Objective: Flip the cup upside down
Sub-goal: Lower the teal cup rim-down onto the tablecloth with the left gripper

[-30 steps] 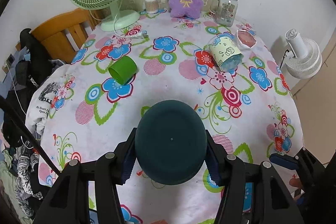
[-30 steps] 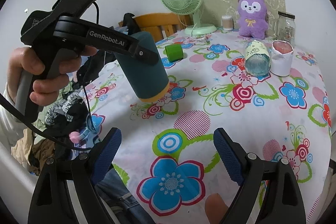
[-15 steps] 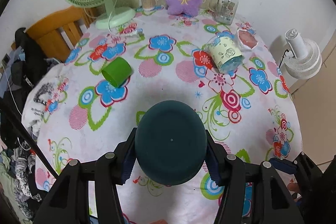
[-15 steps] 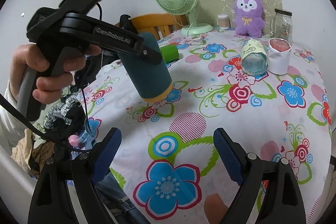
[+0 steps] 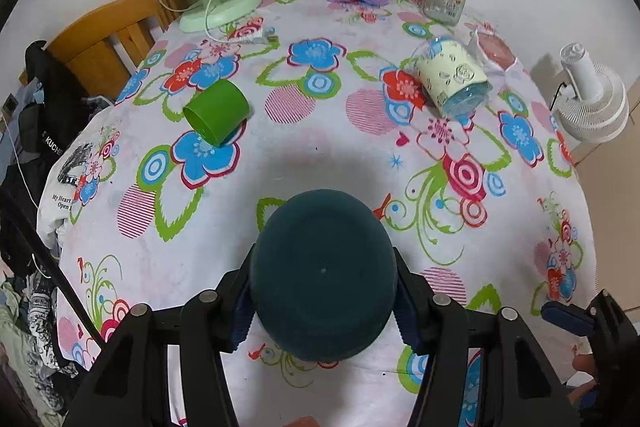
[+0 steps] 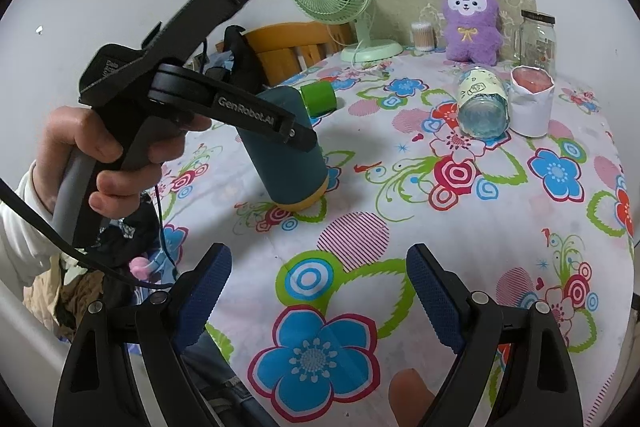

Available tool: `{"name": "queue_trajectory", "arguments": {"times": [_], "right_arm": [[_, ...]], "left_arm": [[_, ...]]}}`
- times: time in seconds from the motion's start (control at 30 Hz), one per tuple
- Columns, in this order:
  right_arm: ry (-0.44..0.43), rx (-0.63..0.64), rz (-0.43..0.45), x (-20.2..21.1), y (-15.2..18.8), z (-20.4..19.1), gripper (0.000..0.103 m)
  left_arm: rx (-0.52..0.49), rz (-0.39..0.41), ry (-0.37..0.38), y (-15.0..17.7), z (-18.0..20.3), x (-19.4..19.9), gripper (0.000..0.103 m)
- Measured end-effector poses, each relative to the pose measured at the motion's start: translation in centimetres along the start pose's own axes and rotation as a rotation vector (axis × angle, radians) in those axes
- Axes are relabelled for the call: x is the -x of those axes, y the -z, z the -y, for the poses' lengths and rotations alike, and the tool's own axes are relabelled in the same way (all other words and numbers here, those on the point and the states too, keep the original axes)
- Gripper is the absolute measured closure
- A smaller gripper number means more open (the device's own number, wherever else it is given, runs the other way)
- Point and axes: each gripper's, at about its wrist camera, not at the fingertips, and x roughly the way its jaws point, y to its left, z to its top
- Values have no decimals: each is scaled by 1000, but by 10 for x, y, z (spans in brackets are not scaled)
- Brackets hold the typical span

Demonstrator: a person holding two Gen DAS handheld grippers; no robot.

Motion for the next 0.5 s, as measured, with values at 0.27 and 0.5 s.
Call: {"name": "queue_trajectory", "arguments": {"times": [0.27, 0.5], "right_arm": [[16, 11, 0, 2, 0, -2, 12], [26, 17, 3, 3, -4, -6, 12]], "left_arm": [[-10, 6, -4, 2, 2, 1, 21], [2, 54, 7, -1, -2, 22, 15]]}}
